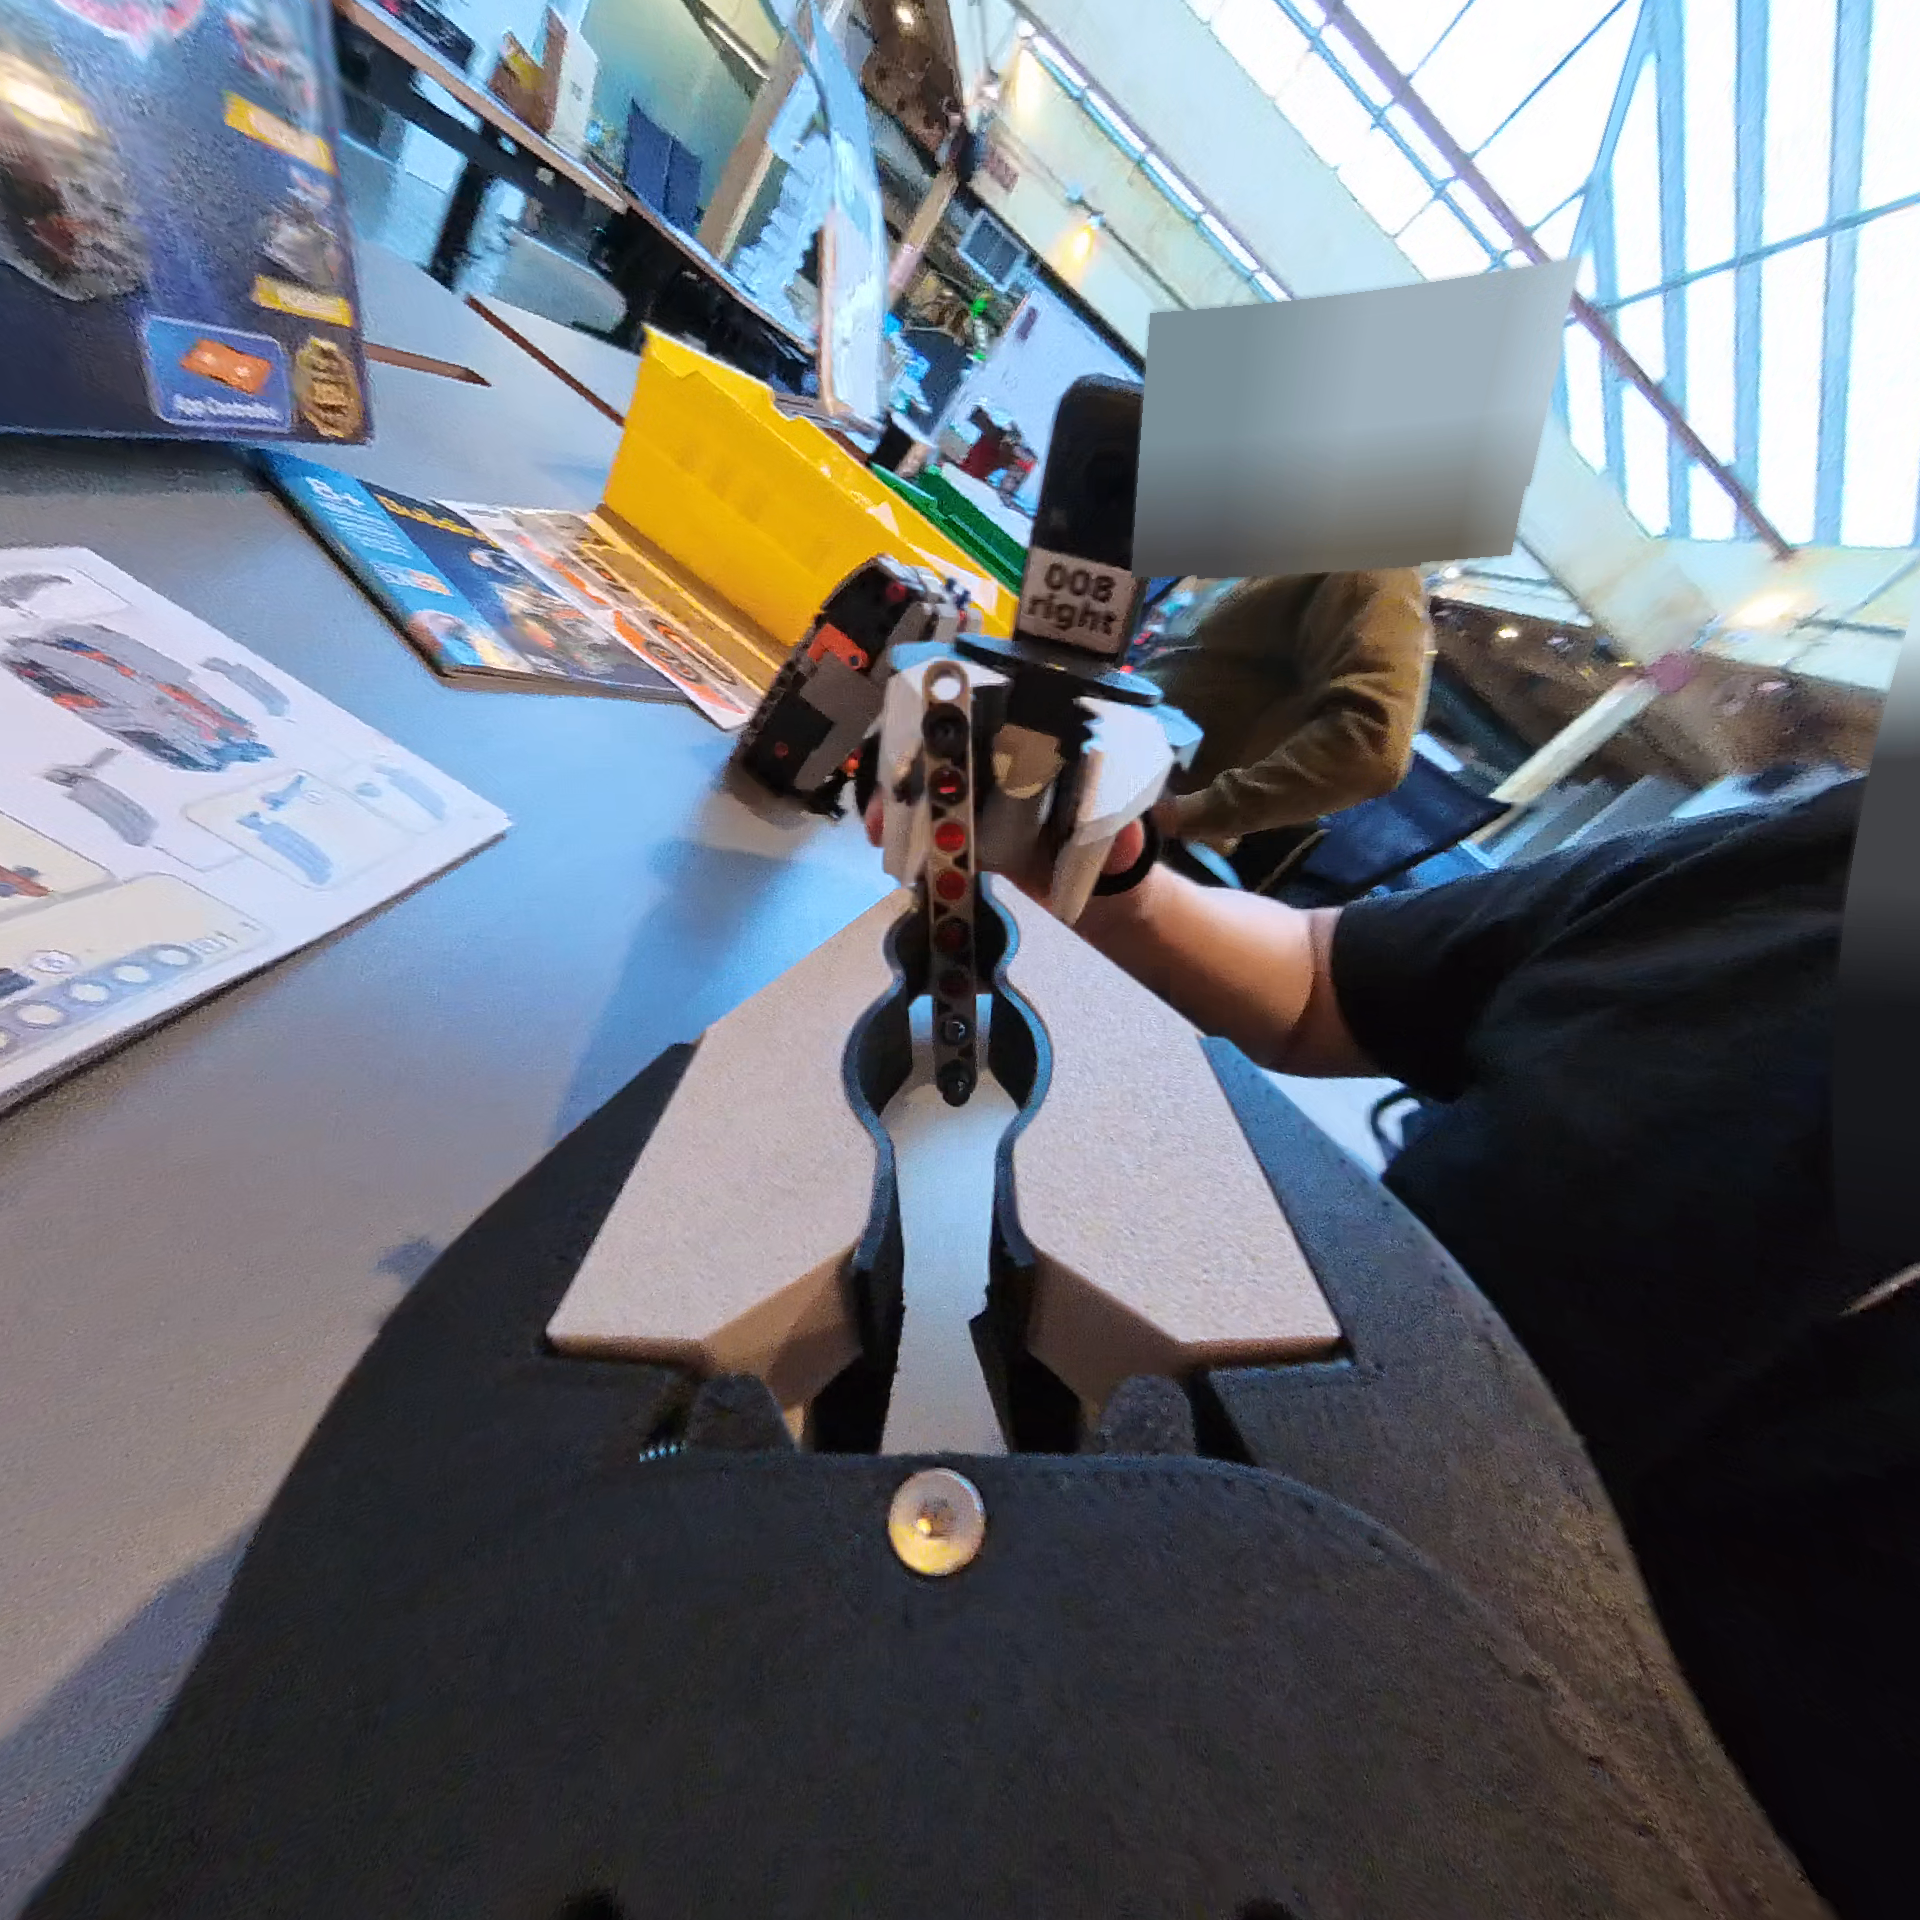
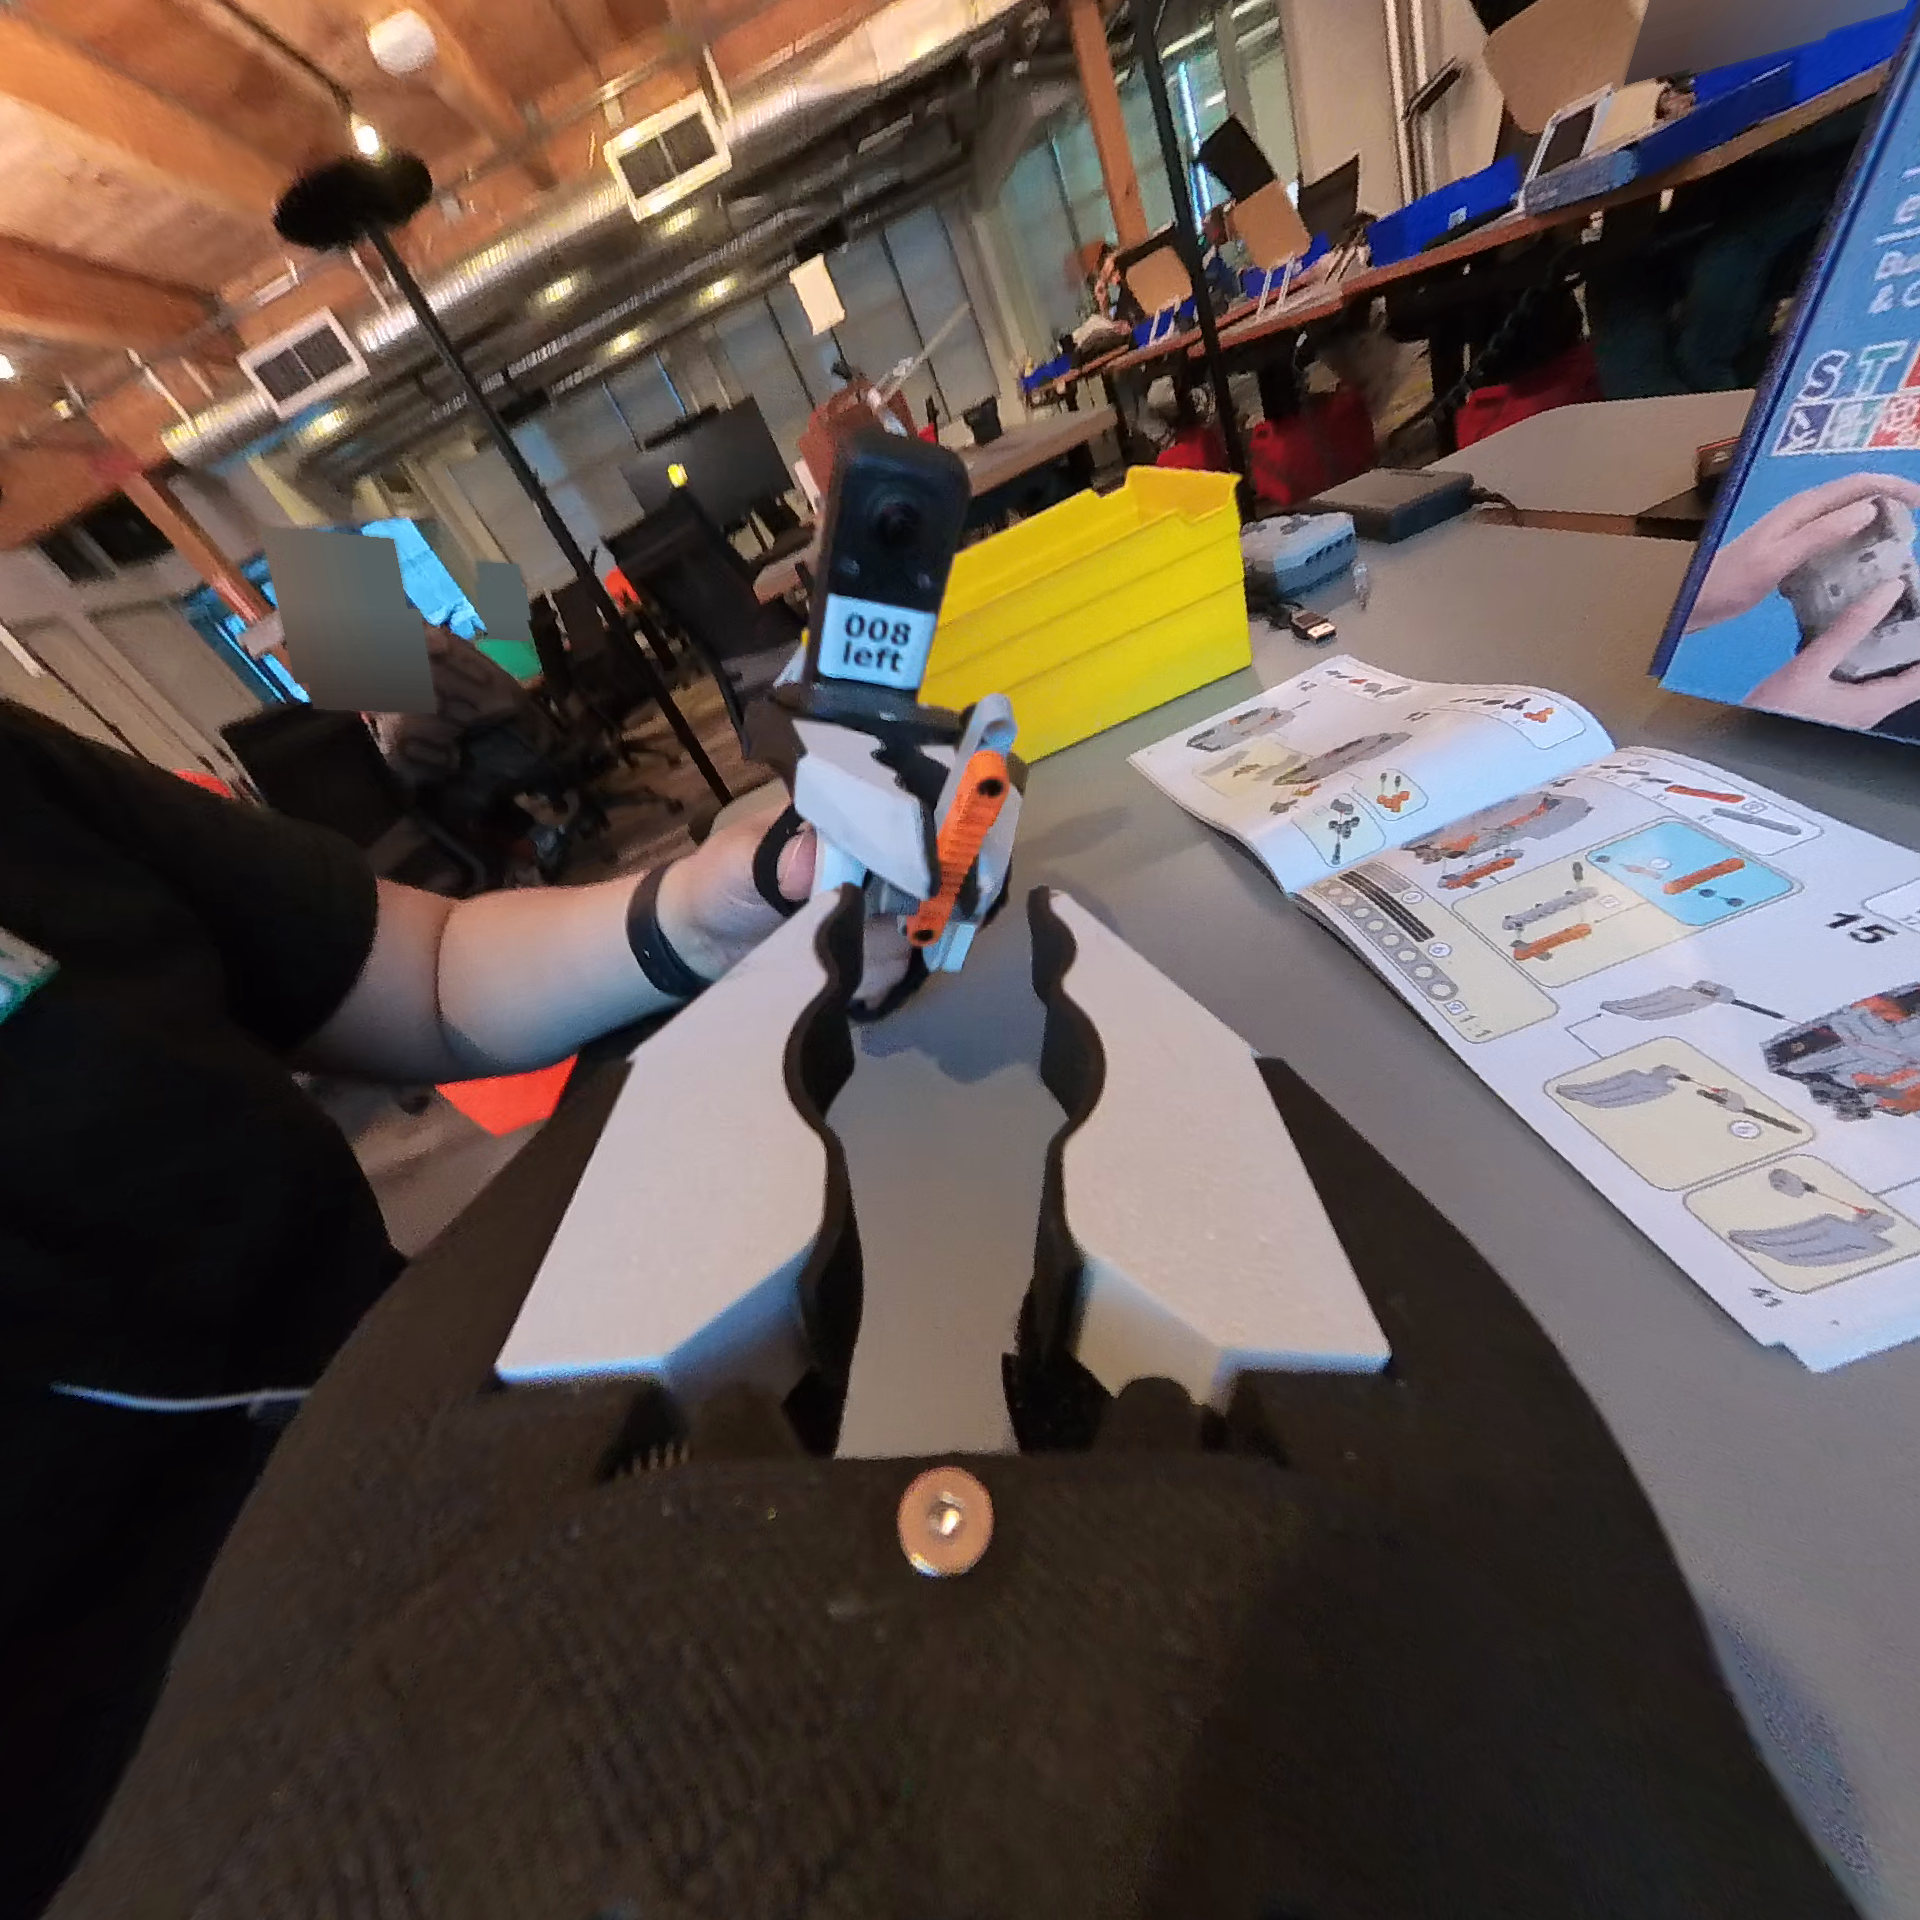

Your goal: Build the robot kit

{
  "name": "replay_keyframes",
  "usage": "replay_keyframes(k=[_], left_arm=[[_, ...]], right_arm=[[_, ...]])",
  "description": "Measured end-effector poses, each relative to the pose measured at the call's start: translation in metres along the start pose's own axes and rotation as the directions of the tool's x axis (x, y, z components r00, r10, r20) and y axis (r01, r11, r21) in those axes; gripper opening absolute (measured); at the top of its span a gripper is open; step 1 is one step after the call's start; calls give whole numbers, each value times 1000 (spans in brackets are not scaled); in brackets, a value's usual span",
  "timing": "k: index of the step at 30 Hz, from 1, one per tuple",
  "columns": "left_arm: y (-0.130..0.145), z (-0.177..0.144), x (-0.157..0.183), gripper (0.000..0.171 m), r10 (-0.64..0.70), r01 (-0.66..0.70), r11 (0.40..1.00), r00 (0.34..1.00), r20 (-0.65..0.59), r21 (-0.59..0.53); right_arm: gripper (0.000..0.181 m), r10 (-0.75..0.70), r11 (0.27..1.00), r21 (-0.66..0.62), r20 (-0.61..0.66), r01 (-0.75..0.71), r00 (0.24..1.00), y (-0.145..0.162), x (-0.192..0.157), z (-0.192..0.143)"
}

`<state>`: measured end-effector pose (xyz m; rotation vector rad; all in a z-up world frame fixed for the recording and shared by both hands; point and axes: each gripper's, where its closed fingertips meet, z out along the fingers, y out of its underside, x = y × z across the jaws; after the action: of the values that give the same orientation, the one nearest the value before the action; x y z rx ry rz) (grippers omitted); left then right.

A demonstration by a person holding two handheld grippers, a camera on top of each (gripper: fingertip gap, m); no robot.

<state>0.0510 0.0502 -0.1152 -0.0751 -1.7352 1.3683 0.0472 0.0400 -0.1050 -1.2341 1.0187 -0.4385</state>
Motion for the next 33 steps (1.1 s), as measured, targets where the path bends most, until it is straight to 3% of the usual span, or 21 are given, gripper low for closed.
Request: replay_keyframes(k=[3,7,9,15,23,29,31,33], left_arm=[[3,8,9,5,-102,102,995,990,-95,1],[6,13,14,5,-259,265,964,942,-213,-1],[7,14,18,5,-283,289,957,924,-257,-14],[9,16,19,5,-306,310,950,909,-284,-31],[22,21,4,5,-147,140,988,982,-114,-73],[33,27,-2,6,-44,40,990,999,-28,-133],[36,26,-5,6,35,-34,986,999,4,-164],[33,23,-8,12,204,-190,963,978,54,-193]], right_arm=[[28,61,998,17,32,-61,998,2,-1,5],[27,-90,996,4,24,90,996,4,-4,5],[27,-112,994,8,40,111,993,2,-7,4],[21,12,1000,21,113,-14,994,3,-14,6],[21,78,997,2,48,-78,996,5,0,5],[11,2,998,-63,-56,-6,998,13,10,6],[10,22,996,-87,-48,-26,999,16,8,7],[7,-8,997,-78,-24,7,1000,14,4,5]])
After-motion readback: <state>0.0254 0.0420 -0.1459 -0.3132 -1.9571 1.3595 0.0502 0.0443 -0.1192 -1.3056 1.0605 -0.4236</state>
